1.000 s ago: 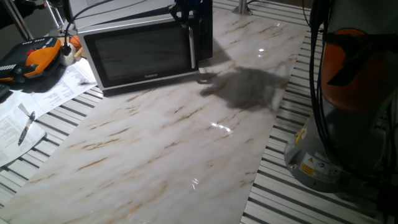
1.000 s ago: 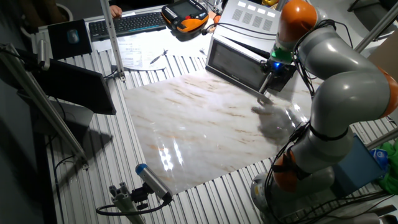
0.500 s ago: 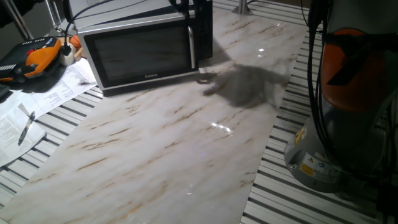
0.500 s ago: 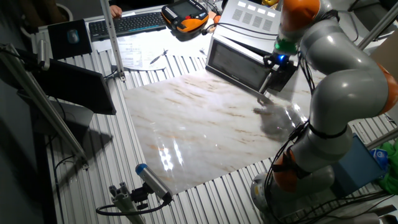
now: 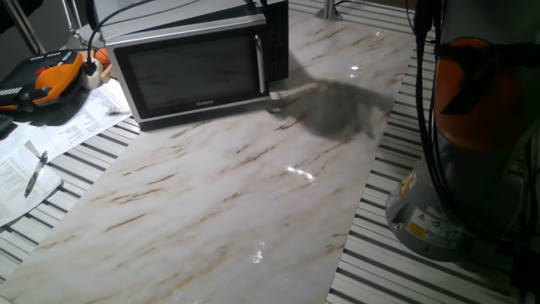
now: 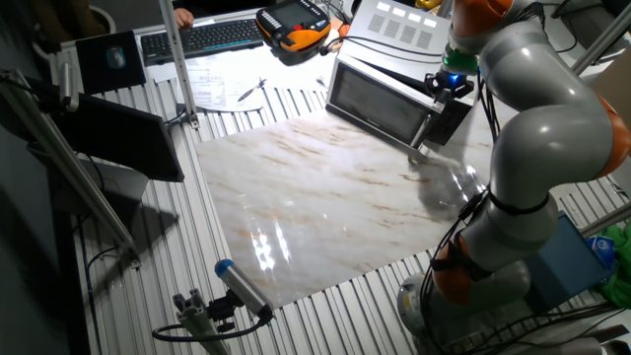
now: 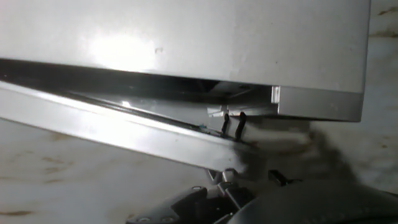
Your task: Open the microwave door
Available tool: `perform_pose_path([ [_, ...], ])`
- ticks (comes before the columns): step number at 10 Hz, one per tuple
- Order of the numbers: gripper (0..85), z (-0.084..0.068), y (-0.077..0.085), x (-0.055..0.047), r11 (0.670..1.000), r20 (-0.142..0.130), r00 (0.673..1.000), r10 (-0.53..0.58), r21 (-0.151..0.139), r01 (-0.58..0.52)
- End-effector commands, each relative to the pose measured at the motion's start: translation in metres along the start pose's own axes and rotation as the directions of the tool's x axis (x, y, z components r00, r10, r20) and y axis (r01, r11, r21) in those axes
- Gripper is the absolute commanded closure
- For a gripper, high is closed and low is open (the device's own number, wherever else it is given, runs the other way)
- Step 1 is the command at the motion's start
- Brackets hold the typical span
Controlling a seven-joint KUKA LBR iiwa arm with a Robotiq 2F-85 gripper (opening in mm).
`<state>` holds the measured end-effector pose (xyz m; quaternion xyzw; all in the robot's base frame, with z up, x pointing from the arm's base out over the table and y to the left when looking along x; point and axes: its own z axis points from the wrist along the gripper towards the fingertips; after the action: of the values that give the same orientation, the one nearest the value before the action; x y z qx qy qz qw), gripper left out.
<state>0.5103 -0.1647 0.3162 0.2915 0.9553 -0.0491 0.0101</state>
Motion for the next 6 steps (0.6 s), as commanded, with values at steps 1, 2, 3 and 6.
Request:
perform_pose_path([
  [1, 51.0, 0.002, 0.000, -0.006, 1.000, 0.007, 1.000, -0.002, -0.001, 0.002],
  [2, 51.0, 0.003, -0.001, -0.014, 1.000, 0.011, 1.000, -0.009, -0.002, 0.009],
  [3, 51.0, 0.005, 0.000, -0.020, 1.000, 0.015, 1.000, -0.012, -0.003, 0.012],
  [6, 51.0, 0.012, -0.001, -0.039, 1.000, 0.020, 0.999, -0.026, -0.013, 0.026],
])
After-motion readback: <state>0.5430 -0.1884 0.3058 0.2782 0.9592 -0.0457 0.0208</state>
